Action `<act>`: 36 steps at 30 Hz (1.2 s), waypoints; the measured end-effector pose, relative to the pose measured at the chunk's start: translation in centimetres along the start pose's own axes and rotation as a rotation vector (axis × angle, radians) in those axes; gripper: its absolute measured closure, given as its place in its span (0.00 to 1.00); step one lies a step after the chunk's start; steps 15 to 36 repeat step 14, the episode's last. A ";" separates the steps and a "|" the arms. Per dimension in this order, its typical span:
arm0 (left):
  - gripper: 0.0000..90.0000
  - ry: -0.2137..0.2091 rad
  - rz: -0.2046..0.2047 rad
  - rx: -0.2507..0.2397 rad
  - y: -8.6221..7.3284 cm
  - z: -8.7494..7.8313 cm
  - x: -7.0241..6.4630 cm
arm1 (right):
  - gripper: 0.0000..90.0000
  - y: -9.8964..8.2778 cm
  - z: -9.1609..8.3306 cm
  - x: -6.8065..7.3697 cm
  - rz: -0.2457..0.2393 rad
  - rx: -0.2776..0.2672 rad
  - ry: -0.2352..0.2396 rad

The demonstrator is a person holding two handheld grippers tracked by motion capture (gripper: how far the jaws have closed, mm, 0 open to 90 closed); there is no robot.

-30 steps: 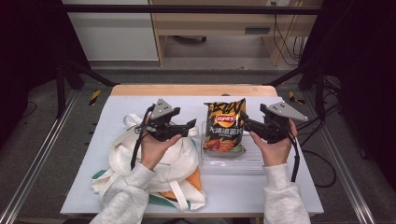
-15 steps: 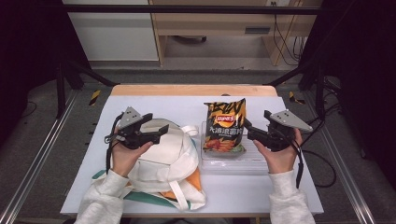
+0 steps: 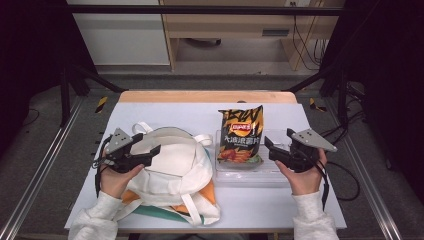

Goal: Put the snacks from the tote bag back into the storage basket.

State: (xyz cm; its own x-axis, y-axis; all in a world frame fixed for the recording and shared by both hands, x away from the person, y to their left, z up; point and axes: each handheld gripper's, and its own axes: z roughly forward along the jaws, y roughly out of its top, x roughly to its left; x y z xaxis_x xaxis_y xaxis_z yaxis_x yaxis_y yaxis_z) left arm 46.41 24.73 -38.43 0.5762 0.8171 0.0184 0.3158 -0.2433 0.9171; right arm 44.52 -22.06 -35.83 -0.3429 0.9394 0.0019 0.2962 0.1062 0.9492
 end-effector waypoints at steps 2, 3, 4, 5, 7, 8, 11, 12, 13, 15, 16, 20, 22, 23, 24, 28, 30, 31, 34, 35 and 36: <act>0.26 0.008 -0.008 0.007 -0.6 -0.2 0.3 | 0.25 -0.4 0.0 0.0 -0.003 0.010 0.001; 0.26 0.011 -0.013 0.007 -0.9 -0.3 0.4 | 0.25 -0.6 0.0 -0.1 -0.002 0.015 0.002; 0.27 0.016 -0.012 0.010 -1.2 -0.4 0.5 | 0.25 -0.7 0.0 -0.1 0.000 0.016 0.000; 0.27 0.021 -0.013 0.016 -1.4 -0.6 0.7 | 0.25 -0.9 0.0 -0.2 0.002 0.016 -0.001; 0.27 0.026 -0.021 0.020 -1.9 -0.9 1.0 | 0.25 -1.2 -0.1 -0.3 0.005 0.021 -0.003; 0.27 0.030 -0.029 0.020 -2.0 -1.1 1.2 | 0.25 -1.4 -0.2 -0.4 0.007 0.022 -0.005; 0.27 0.042 -0.052 0.014 -2.4 -1.7 1.9 | 0.25 -2.0 -0.4 -0.7 0.014 0.027 -0.017; 0.27 0.043 -0.054 0.017 -2.5 -1.9 2.0 | 0.25 -2.1 -0.5 -0.8 0.013 0.033 -0.020; 0.27 0.044 -0.056 0.016 -2.6 -2.0 2.1 | 0.25 -2.2 -0.5 -0.9 0.014 0.035 -0.025; 0.27 0.047 -0.061 0.015 -2.8 -2.2 2.2 | 0.25 -2.4 -0.6 -1.0 0.011 0.040 -0.033; 0.27 0.047 -0.061 0.015 -2.8 -2.2 2.2 | 0.25 -2.4 -0.6 -1.0 0.011 0.040 -0.033; 0.27 0.047 -0.061 0.015 -2.8 -2.2 2.2 | 0.25 -2.4 -0.6 -1.0 0.011 0.040 -0.033; 0.27 0.047 -0.061 0.015 -2.8 -2.2 2.2 | 0.25 -2.4 -0.6 -1.0 0.011 0.040 -0.033; 0.27 0.047 -0.061 0.015 -2.8 -2.2 2.2 | 0.25 -2.4 -0.6 -1.0 0.011 0.040 -0.033; 0.27 0.047 -0.061 0.015 -2.8 -2.2 2.2 | 0.25 -2.4 -0.6 -1.0 0.011 0.040 -0.033; 0.27 0.047 -0.061 0.015 -2.8 -2.2 2.2 | 0.25 -2.4 -0.6 -1.0 0.011 0.040 -0.033; 0.27 0.047 -0.061 0.015 -2.8 -2.2 2.2 | 0.25 -2.4 -0.6 -1.0 0.011 0.040 -0.033; 0.27 0.047 -0.061 0.015 -2.8 -2.2 2.2 | 0.25 -2.4 -0.6 -1.0 0.011 0.040 -0.033; 0.27 0.047 -0.061 0.015 -2.8 -2.2 2.2 | 0.25 -2.4 -0.6 -1.0 0.011 0.040 -0.033; 0.27 0.047 -0.061 0.015 -2.8 -2.2 2.2 | 0.25 -2.4 -0.6 -1.0 0.011 0.040 -0.033; 0.27 0.047 -0.061 0.015 -2.8 -2.2 2.2 | 0.25 -2.4 -0.6 -1.0 0.011 0.040 -0.033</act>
